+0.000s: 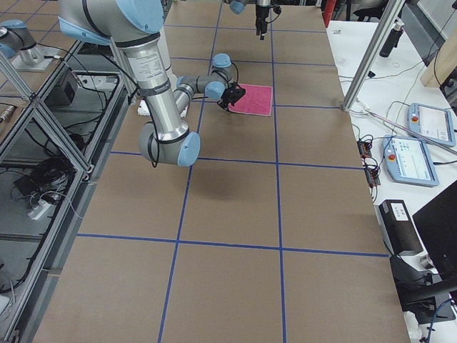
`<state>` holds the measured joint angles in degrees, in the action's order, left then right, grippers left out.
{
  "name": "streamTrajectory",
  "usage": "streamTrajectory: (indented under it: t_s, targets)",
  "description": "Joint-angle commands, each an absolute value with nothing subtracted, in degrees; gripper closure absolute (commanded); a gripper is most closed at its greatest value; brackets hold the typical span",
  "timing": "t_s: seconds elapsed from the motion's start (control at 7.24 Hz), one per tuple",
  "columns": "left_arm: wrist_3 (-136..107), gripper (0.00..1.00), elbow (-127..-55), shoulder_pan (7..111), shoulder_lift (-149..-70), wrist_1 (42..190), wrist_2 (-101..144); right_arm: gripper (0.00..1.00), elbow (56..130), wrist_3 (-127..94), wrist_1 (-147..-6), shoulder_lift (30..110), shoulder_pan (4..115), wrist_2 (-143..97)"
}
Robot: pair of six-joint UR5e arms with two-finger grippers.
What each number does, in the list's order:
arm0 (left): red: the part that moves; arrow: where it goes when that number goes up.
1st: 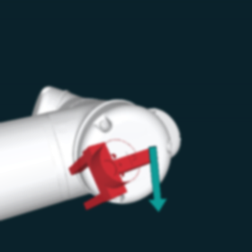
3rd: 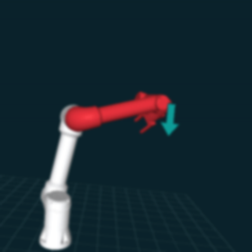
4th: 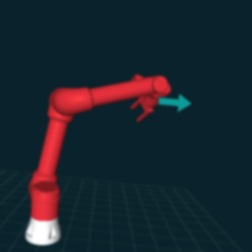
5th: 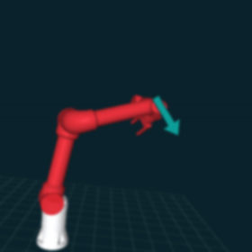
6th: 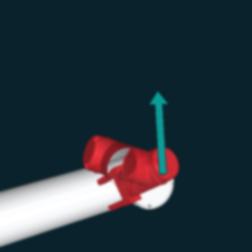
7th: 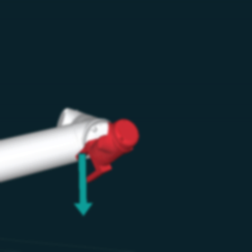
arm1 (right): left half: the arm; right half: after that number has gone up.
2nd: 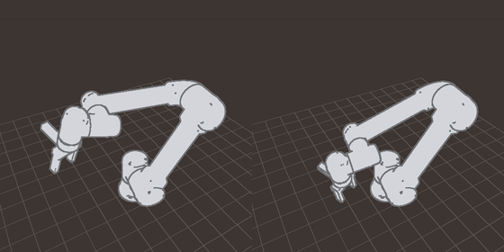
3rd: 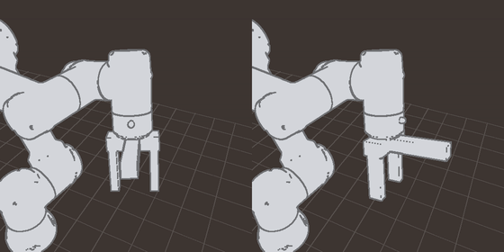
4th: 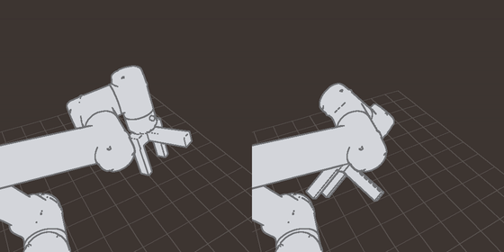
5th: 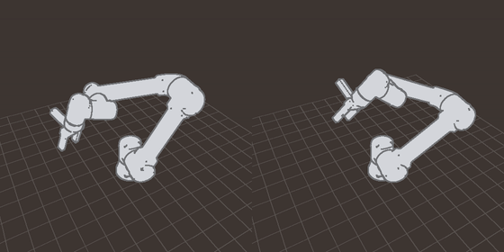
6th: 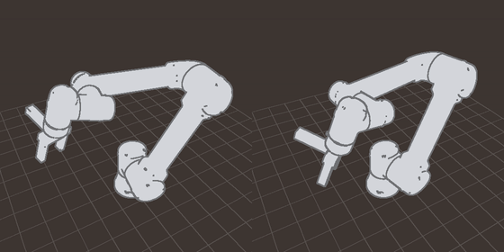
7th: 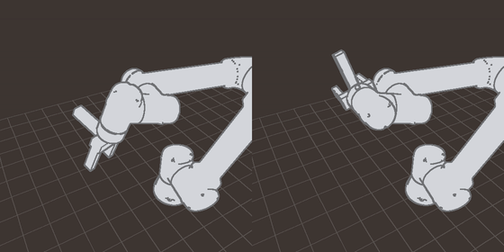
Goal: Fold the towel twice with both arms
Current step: 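Hold the right gripper at the towel corner while the left arm moves in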
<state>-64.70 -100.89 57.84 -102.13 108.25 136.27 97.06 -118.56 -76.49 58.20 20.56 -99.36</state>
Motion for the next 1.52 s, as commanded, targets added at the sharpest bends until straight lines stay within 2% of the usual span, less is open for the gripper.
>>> streamTrajectory:
  t_s: [0.0,0.28,0.55,1.24,1.38]
  targets:
    - [-64.95,0.00,-100.81,57.74,-102.13,108.28,136.23,0.53,97.29,-118.56,-76.46,58.53,20.57,-99.23]
    - [-64.95,0.00,-100.90,57.74,-102.13,108.28,136.23,0.56,97.38,-118.56,-76.46,58.62,20.57,-99.14]
    - [-64.95,0.00,-100.81,57.74,-102.13,108.28,136.23,0.74,97.38,-118.65,-76.46,58.53,20.57,-99.14]
    - [-65.39,0.00,-100.90,57.74,-102.22,108.28,135.79,0.83,98.00,-118.65,-76.46,58.80,20.57,-99.14]
    - [-65.65,0.00,-100.90,57.74,-102.22,108.28,135.79,0.91,98.00,-118.65,-76.46,58.89,20.57,-99.14]
